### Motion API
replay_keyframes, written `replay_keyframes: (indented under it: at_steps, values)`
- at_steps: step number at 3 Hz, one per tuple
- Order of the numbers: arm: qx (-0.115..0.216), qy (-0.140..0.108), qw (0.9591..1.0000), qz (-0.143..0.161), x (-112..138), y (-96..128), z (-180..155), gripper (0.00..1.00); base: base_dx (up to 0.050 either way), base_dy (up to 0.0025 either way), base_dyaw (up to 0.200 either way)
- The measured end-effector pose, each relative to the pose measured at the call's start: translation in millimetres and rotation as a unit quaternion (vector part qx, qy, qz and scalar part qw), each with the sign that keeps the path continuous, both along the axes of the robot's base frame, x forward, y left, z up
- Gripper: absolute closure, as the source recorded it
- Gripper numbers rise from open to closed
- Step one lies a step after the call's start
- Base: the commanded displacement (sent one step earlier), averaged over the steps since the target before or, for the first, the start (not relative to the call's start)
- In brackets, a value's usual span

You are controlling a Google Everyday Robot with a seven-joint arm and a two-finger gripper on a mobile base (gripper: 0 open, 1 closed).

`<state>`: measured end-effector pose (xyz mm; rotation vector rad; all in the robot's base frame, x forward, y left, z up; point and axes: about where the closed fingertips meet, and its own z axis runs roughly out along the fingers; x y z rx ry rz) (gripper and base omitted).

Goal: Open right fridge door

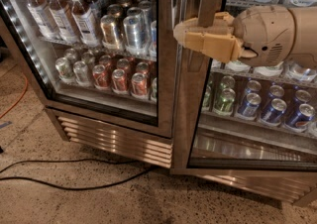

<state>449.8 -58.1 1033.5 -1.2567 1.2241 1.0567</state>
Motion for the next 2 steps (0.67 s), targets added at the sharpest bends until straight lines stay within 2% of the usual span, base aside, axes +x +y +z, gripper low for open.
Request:
replay_keyframes:
  at_steps: [1, 2]
  values:
    - [0.000, 0.000, 1.0000, 0.000, 0.0, 0.0, 0.0, 1.00, 0.000, -0.00003, -0.200]
    - [0.000, 0.000, 1.0000, 0.000, 0.0, 0.0, 0.0, 1.00, -0.050, 0.00000, 0.000]
